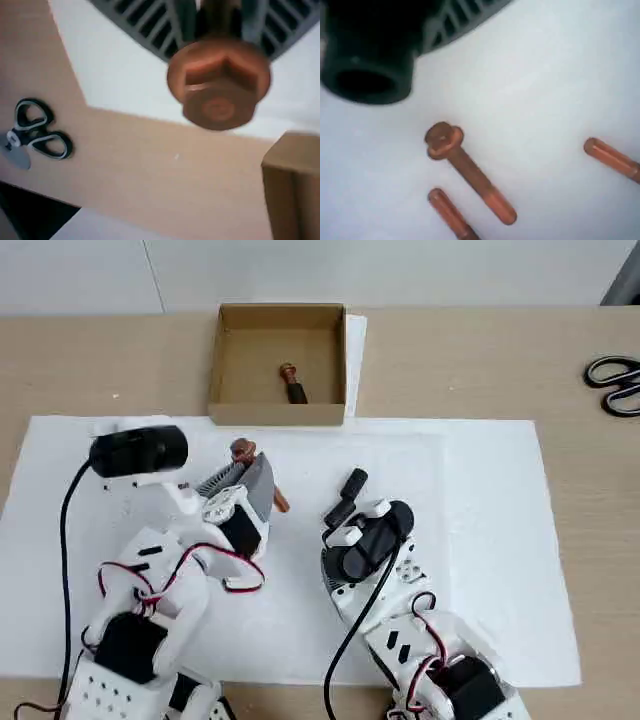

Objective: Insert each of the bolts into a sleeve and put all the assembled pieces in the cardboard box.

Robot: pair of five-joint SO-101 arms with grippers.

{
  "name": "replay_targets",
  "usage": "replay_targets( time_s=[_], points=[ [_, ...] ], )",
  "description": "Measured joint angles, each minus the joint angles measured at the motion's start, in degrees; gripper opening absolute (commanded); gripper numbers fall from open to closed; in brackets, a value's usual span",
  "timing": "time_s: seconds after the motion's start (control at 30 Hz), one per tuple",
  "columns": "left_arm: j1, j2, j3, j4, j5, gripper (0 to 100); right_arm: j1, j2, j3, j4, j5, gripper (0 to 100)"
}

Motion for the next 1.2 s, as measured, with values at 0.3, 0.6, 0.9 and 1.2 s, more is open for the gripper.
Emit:
replay_targets(
  time_s=[0.3,0.6,0.9,1.2],
  points=[
    [5.1,-1.7,0.0,-0.4,-0.8,1,0.0,0.0,0.1,0.0,0.0,0.4],
    [7.6,-1.7,-1.1,1.0,-0.8,1,0.0,0.0,0.3,0.0,0.0,0.4],
    [8.1,-1.7,-3.8,6.8,-0.8,1,0.1,0.0,1.9,-0.6,1.2,0.4],
    [8.1,-1.7,-2.0,6.8,-0.8,1,-2.6,0.0,1.6,-1.1,1.2,0.4]
  ],
)
